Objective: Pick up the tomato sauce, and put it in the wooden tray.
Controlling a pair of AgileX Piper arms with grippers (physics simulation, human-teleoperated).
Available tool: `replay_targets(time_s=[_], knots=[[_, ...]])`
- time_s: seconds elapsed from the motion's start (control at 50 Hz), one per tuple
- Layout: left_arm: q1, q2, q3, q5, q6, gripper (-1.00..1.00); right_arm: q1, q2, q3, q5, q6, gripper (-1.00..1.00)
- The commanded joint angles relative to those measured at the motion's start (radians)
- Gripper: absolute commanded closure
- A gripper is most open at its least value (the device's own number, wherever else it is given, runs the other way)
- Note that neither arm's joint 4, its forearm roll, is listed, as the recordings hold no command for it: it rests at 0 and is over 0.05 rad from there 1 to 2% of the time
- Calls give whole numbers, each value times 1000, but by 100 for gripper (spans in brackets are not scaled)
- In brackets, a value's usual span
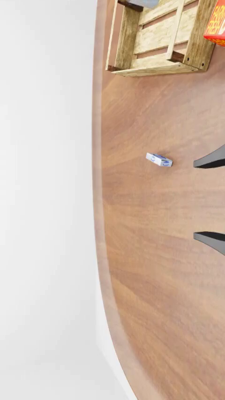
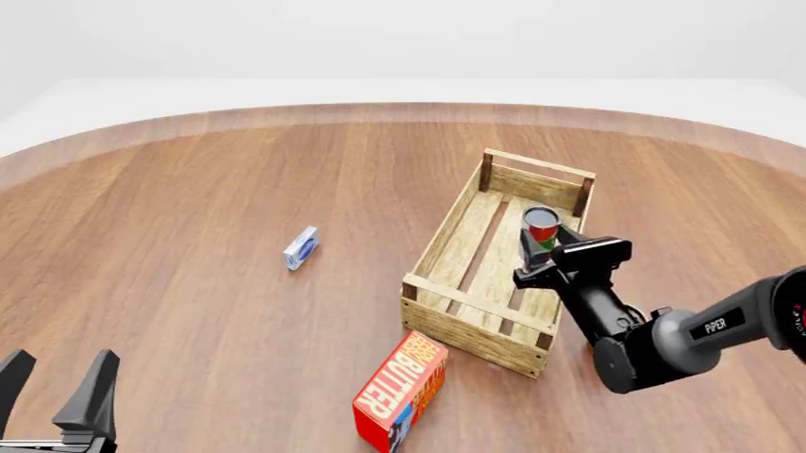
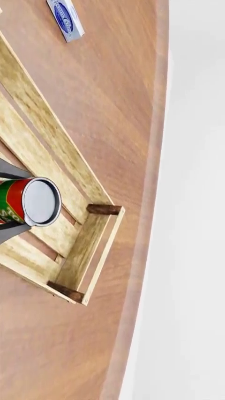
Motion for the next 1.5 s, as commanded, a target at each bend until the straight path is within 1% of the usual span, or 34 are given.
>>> replay_targets(time_s=[0.02,0.36,0.54,0.66,0.68,1.02,1.16,1.28,1.5], knots=[[0,0,0,0,0,-100,-2,47,-25,-39,29,100],[0,0,0,0,0,-100,13,79,-64,-39,60,100],[0,0,0,0,0,-100,11,101,-79,-39,64,100],[0,0,0,0,0,-100,15,117,-91,-38,53,100],[0,0,0,0,0,-100,14,115,-90,-40,53,-100],[0,0,0,0,0,-100,19,72,-42,-40,37,-100],[0,0,0,0,0,-100,-3,27,3,-40,18,-100],[0,0,0,0,0,-100,-7,6,24,-40,17,-100],[0,0,0,0,0,-100,-14,-77,93,-38,23,-100]])
